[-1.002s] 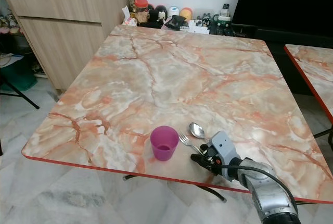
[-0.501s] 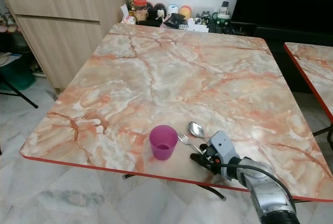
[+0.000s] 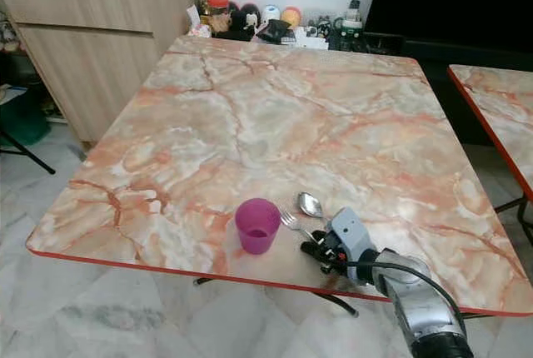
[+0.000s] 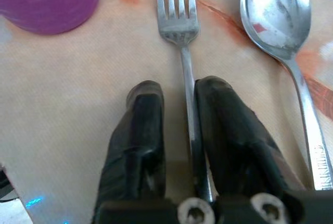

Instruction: Setting the table

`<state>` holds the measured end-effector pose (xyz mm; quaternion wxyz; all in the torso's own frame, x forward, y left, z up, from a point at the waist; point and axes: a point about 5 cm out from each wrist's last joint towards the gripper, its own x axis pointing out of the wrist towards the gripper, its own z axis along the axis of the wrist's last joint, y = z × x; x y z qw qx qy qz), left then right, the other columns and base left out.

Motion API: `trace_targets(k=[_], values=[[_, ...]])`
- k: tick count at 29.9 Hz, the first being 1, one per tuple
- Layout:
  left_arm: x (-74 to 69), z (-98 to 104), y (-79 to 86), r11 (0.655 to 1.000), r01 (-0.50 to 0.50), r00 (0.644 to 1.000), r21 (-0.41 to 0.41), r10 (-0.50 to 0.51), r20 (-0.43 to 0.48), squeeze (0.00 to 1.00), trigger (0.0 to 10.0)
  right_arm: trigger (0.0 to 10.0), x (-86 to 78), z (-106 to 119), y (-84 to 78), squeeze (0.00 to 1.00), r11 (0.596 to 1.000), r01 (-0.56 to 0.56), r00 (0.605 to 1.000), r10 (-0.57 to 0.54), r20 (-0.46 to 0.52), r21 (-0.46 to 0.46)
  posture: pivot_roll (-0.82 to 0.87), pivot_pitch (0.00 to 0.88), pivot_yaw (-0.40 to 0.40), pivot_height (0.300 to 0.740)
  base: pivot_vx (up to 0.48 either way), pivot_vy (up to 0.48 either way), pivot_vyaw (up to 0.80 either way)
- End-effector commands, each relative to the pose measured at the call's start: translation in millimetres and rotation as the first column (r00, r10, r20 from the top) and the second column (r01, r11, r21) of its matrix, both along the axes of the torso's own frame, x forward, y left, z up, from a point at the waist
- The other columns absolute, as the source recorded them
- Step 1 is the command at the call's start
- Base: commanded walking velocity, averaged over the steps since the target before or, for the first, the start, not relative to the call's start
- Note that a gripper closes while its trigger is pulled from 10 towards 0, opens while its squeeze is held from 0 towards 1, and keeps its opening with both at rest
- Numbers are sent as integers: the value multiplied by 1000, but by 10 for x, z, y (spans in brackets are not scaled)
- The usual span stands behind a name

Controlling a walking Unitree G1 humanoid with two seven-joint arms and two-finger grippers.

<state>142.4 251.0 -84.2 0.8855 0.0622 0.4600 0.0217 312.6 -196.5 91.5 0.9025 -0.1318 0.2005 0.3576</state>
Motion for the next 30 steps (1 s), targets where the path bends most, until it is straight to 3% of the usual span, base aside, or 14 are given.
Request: trace_targets(k=[1,9,22,23,24,30], values=[[-125,-44,13,1000,0,999,0,0,-44,0,10000,0,-106,-208,-42,0,998,8,996,-13,-88,-59,107,150,-40,740,0,0,0],[-204,-76,-12,1000,4,998,-1,-4,-61,0,10000,0,-141,-270,-4,0,997,-4,995,-4,-101,-72,111,137,-36,740,0,0,0],[20,-40,-156,999,41,999,-9,-41,-17,0,10000,0,-126,-259,49,0,997,54,996,-57,-62,-50,106,123,-33,740,0,0,0],[22,-39,-156,999,41,999,-9,-41,-16,0,10000,3098,-114,-250,48,0,997,61,997,-63,-52,-52,104,128,-34,740,0,0,0],[25,-38,-154,999,42,999,-8,-43,-16,0,10000,10000,-87,-231,45,0,996,83,996,-84,-39,-45,104,130,-34,740,0,0,0],[20,-3,-26,1000,31,999,-2,-31,-14,0,10000,10000,55,-18,71,0,982,170,983,-175,54,79,102,147,-37,740,0,0,0]])
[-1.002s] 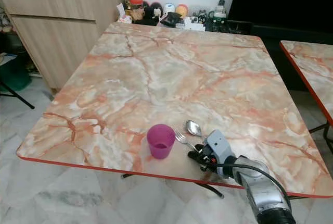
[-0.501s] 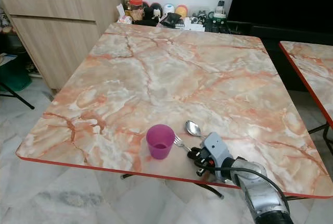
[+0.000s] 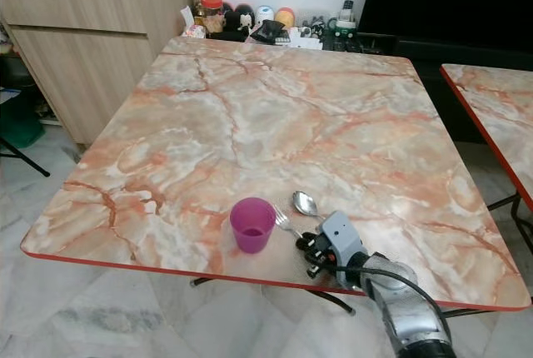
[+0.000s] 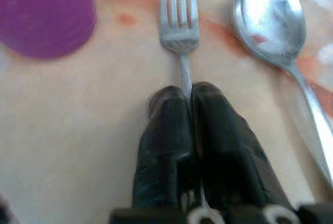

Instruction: Setting the table

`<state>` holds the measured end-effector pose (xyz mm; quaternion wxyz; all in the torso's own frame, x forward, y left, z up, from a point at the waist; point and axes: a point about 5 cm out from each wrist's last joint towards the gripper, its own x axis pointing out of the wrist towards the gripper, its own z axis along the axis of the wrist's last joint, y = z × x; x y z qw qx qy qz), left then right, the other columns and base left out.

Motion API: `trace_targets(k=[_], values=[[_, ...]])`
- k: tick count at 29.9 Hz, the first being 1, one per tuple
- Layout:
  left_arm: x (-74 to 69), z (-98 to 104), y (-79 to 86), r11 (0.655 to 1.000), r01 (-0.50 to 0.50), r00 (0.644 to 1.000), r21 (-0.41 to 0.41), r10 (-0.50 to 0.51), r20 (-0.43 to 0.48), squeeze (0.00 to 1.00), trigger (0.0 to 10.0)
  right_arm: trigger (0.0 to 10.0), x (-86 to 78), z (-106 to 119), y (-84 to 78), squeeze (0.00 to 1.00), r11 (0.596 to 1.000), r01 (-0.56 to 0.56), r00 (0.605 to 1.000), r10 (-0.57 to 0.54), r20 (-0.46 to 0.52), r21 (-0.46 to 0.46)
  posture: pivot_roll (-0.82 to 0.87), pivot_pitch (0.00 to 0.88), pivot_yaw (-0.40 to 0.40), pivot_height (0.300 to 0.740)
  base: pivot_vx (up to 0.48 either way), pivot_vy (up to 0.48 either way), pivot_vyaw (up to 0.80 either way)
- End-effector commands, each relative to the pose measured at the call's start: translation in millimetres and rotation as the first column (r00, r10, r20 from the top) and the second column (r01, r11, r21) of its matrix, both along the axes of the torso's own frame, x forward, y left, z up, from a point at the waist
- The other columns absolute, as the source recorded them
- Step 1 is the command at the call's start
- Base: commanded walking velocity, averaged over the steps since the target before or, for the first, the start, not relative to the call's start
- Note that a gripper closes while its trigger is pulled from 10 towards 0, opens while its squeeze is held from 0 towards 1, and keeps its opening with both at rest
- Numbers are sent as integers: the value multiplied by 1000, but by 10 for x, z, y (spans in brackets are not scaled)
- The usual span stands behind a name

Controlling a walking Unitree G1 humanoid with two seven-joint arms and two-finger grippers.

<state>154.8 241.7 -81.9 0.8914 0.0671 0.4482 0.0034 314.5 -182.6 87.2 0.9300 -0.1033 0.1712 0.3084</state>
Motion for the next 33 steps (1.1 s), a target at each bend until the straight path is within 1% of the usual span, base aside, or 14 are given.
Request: trace_targets(k=[1,4,5,8,11,17,23,24,25,26,27,29,30,33], values=[[-128,-19,118,1000,-12,999,10,12,-42,0,10000,10000,48,51,-67,0,997,70,998,-70,9,28,101,149,-37,740,0,0,0],[-210,5,277,999,-30,998,20,31,-57,0,10000,10000,75,122,-84,0,996,86,996,-87,20,35,97,153,-39,740,0,0,0],[-217,8,290,999,-31,998,21,32,-59,0,10000,10000,79,132,-86,0,996,87,996,-88,24,34,97,153,-39,740,0,0,0],[-228,11,312,999,-37,997,22,38,-63,0,10000,10000,89,220,-69,0,995,78,996,-80,46,60,96,155,-41,740,0,0,0],[-240,-4,289,999,-37,997,20,38,-70,0,10000,10000,97,343,10,0,992,35,996,-44,73,118,94,154,-43,740,0,0,0],[-284,-14,301,999,-42,996,17,44,-81,0,10000,10000,48,398,142,0,992,-71,995,62,81,106,95,151,-44,740,0,0,0],[-262,-22,258,999,-39,996,11,40,-76,0,10000,10000,96,497,94,0,993,0,993,-13,118,116,95,150,-43,740,0,0,0],[-261,-23,256,999,-38,996,12,39,-77,0,10000,10000,127,551,68,0,991,35,988,-54,144,130,94,148,-44,740,0,0,0],[-260,-25,249,999,-35,996,14,36,-77,0,10000,10000,187,694,12,0,982,101,963,-137,231,160,93,143,-46,740,0,0,0],[-260,-26,246,999,-34,996,15,35,-78,0,10000,10000,207,767,-15,0,976,128,944,-174,280,175,94,142,-47,740,0,0,0],[-260,-26,246,999,-34,996,15,35,-78,0,10000,10000,207,767,-15,0,976,128,944,-174,280,175,94,142,-47,740,0,0,0],[-259,-27,243,999,-33,996,16,34,-78,0,10000,10000,230,930,-58,0,958,177,891,-254,375,228,95,138,-51,740,0,0,0],[-262,-27,245,999,-34,996,19,35,-78,0,10000,10000,229,1003,-79,0,937,221,857,-320,404,271,93,136,-53,740,0,0,0],[-265,-29,244,999,-38,996,23,39,-77,0,10000,10000,206,1026,-73,0,925,253,834,-357,422,284,97,130,-55,740,0,0,0]])
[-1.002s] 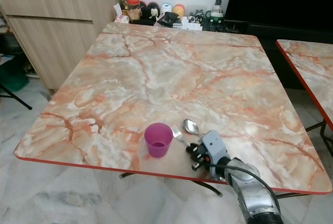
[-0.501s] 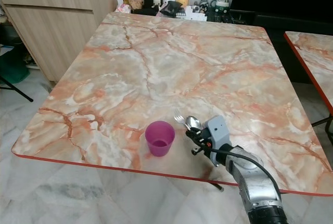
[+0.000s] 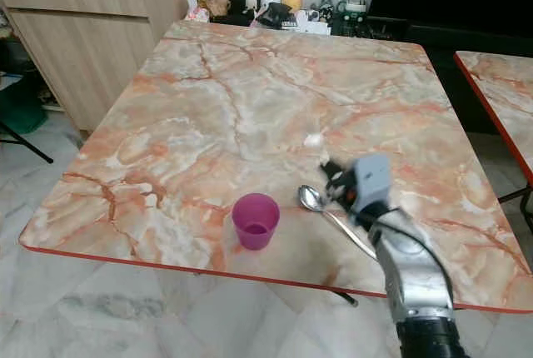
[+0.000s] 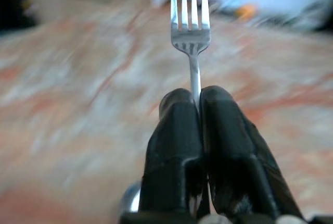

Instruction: Setting the table

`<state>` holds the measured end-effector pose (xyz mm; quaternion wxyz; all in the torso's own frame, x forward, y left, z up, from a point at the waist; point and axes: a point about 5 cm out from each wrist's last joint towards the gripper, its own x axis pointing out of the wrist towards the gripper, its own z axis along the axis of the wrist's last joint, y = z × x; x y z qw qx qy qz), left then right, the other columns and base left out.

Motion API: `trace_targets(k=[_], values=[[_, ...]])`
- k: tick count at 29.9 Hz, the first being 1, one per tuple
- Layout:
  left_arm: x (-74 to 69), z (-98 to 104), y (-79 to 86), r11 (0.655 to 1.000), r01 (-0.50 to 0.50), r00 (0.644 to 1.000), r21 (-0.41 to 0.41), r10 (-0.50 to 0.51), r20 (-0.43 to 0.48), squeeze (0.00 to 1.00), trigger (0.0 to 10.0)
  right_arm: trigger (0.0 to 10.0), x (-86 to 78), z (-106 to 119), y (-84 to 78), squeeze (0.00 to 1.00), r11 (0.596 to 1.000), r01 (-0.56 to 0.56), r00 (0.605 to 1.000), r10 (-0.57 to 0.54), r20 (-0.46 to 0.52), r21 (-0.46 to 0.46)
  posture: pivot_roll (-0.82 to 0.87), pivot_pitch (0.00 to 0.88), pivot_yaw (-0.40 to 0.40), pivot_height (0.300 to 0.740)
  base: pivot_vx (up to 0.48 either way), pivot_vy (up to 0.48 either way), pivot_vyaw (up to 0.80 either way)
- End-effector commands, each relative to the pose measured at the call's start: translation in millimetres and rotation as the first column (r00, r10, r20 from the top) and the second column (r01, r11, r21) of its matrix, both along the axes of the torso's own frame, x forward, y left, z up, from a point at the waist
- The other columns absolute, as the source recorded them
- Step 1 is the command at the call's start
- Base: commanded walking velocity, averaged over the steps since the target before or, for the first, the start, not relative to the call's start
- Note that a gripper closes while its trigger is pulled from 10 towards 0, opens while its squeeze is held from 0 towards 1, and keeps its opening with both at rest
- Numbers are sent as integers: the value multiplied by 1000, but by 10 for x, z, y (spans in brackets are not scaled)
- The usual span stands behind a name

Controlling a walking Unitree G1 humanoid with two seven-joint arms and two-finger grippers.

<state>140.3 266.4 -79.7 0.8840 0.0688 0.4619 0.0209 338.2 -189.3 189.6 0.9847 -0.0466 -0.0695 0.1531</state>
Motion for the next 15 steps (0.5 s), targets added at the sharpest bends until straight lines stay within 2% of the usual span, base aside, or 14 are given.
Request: trace_targets(k=[1,4,8,10,11,15], values=[[-120,-51,-3,1000,-8,999,1,8,-48,0,10000,10000,-31,3,-7,0,1000,29,999,-29,15,10,97,130,-55,740,0,0,0],[-126,-63,-34,1000,-8,999,9,9,-47,0,10000,10000,-115,26,-58,0,992,119,990,-121,76,31,100,110,-55,740,0,0,0],[-144,-88,-82,1000,-5,998,27,6,-55,0,10000,10000,-203,16,-111,0,981,179,978,-186,97,79,93,90,-61,740,0,0,0],[-149,-91,-89,1000,-5,998,29,6,-56,0,10000,10000,-227,4,-125,0,977,189,975,-198,97,97,95,85,-60,740,0,0,0],[-159,-93,-87,999,-11,999,36,13,-52,0,10000,10000,-280,-25,-168,0,974,203,971,-214,106,104,93,54,-57,740,0,0,0],[-132,-71,-57,999,-13,999,42,15,-34,0,10000,10000,-297,-57,-201,0,971,221,967,-230,106,87,92,39,-51,740,0,0,0]])
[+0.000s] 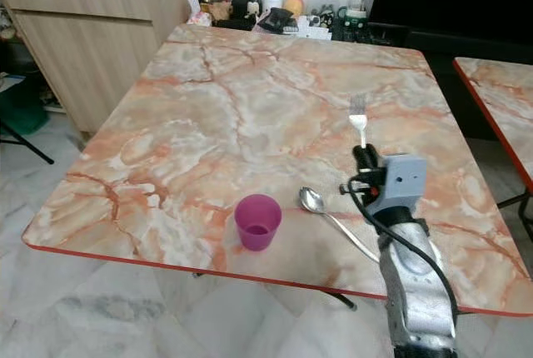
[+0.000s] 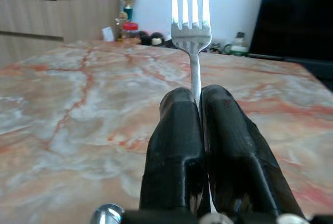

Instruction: Setting the table

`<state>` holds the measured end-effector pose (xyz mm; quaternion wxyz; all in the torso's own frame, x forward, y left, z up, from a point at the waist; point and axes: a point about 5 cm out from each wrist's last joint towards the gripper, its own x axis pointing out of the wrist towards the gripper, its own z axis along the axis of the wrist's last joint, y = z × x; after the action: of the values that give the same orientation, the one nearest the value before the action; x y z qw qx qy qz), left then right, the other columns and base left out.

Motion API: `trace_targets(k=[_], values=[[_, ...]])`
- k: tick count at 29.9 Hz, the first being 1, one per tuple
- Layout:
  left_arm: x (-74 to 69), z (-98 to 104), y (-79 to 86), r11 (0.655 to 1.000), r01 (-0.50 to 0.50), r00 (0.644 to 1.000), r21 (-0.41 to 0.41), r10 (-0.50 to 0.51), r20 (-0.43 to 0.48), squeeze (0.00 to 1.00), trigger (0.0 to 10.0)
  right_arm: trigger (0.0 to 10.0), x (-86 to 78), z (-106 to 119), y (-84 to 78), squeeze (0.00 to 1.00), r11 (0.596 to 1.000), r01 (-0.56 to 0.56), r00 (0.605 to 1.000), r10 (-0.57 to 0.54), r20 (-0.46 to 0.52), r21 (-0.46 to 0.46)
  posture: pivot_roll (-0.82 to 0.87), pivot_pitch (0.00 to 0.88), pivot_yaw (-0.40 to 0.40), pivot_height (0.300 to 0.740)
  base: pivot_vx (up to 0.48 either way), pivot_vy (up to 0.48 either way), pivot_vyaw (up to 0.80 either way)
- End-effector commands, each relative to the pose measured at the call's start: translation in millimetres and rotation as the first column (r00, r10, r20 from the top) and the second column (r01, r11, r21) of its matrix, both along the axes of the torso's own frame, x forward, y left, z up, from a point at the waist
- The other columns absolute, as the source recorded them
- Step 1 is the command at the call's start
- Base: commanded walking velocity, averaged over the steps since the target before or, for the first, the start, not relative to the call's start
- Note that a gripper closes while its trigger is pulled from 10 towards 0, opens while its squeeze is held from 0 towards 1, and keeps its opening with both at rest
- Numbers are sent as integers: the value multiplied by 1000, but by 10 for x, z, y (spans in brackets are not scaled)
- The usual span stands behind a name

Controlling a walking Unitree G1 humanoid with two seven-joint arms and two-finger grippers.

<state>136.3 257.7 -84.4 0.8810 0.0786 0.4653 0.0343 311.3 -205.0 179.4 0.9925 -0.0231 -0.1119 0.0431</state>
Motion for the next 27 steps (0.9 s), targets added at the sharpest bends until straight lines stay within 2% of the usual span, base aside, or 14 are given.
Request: trace_targets(k=[1,4,6,10,14,17,20,22,27], values=[[-92,-24,30,1000,1,1000,11,-1,-27,0,10000,10000,-28,45,-44,0,1000,17,999,-17,29,-3,92,39,-51,740,0,0,0],[9,39,98,1000,16,1000,26,-16,8,0,10000,10000,-37,23,-62,0,999,43,999,-42,34,-17,92,17,-46,740,0,0,0],[67,79,141,999,19,999,33,-20,28,0,10000,10000,-54,19,-73,0,998,61,997,-61,41,8,92,8,-41,740,0,0,0],[97,97,151,999,23,999,34,-24,39,0,10000,10000,-61,9,-64,0,998,66,997,-67,38,19,86,1,-31,740,0,0,0],[145,104,108,999,42,998,30,-44,54,0,10000,10000,-76,-47,-5,0,996,75,997,-76,24,40,78,4,-27,740,0,0,0],[178,90,20,998,53,996,20,-55,64,0,10000,10000,-157,-143,37,0,994,97,995,-97,0,52,70,18,-27,740,0,0,0],[193,85,-13,998,56,996,14,-57,67,0,10000,10000,-209,-183,-2,0,992,116,993,-116,-10,45,69,38,-21,740,0,0,0],[218,92,-23,998,61,996,11,-62,71,0,10000,10000,-252,-203,-101,0,988,149,989,-149,-16,25,61,53,-20,740,0,0,0],[268,113,-36,997,73,994,14,-74,86,0,10000,10000,-249,-184,-153,0,985,169,986,-169,-13,23,63,58,-18,740,0,0,0]])
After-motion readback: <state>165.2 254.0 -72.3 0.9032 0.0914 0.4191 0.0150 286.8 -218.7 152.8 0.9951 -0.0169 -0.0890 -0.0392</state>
